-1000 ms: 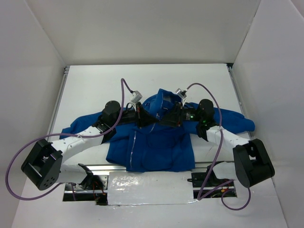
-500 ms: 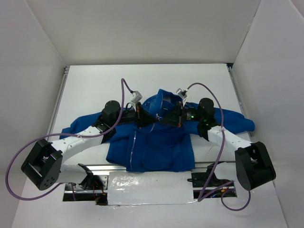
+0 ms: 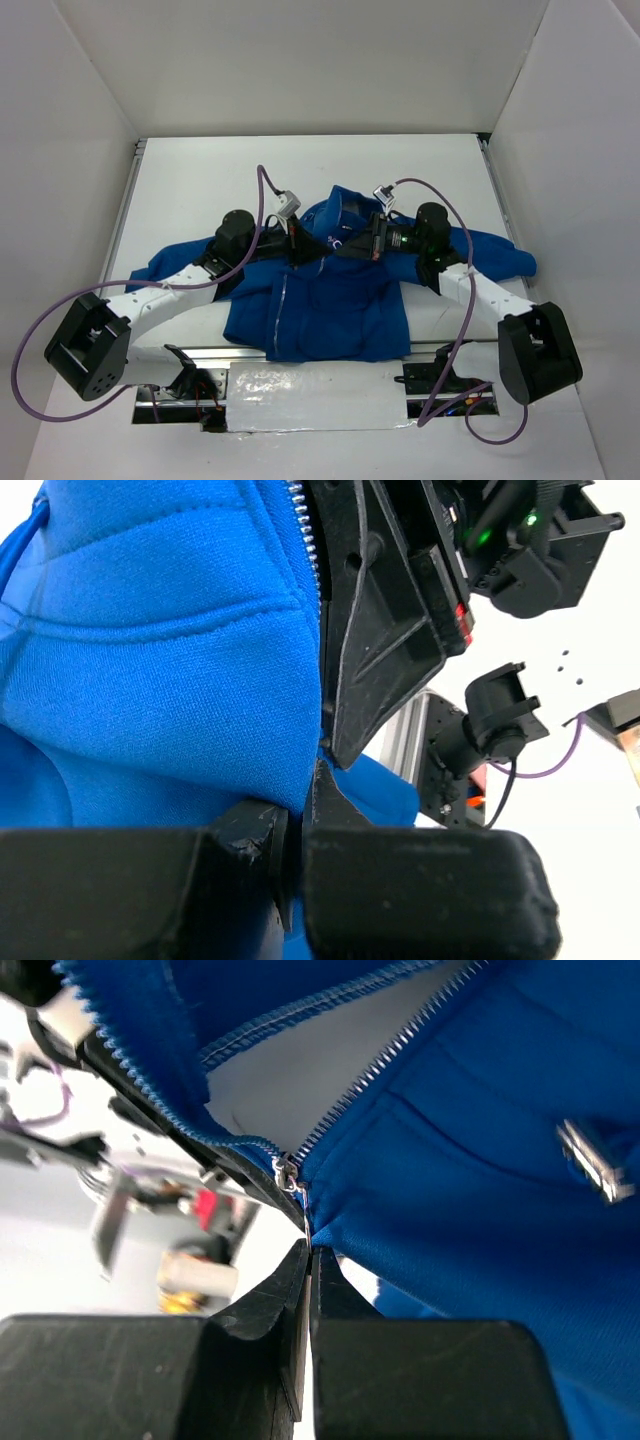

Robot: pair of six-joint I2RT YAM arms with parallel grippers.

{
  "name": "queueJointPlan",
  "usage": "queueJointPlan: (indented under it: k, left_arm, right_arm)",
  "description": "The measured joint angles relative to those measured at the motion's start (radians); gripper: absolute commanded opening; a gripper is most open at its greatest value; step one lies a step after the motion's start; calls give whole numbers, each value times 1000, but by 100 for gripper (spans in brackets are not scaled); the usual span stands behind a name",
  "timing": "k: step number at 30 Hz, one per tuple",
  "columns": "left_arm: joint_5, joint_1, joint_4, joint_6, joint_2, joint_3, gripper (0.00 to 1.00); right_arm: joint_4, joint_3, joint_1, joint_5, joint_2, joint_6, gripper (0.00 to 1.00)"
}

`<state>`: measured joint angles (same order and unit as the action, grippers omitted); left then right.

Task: Zip up the jacket

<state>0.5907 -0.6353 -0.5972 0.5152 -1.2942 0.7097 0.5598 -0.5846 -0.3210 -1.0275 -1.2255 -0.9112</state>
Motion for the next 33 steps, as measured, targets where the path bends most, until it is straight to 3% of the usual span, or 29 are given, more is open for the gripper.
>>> queueJointPlan:
  k: [7,12,15,19,27,33]
  left_arm:
    - [-17,-6,28,-44,19,18,0]
    - [-21,-8,77,-71,27,18,0]
    - [-21,-8,87,-76,27,18,0]
    - [-21,-8,89,-89,28,19,0]
    - [-37,-8,65,-95,32,23,0]
    - [-71,-6,54,-100,34,22,0]
  right_arm:
    - [-98,0,0,59,87,-83,12]
    - [-154,-24,3,74,123,-59,8]
    - [-164,-24,3,73,121,-60,0]
    - [-153,-24,3,73,113,-82,0]
    - [-68,-23,3,108,103,-292,0]
    - [-128,-72,-5,236,106,-457,0]
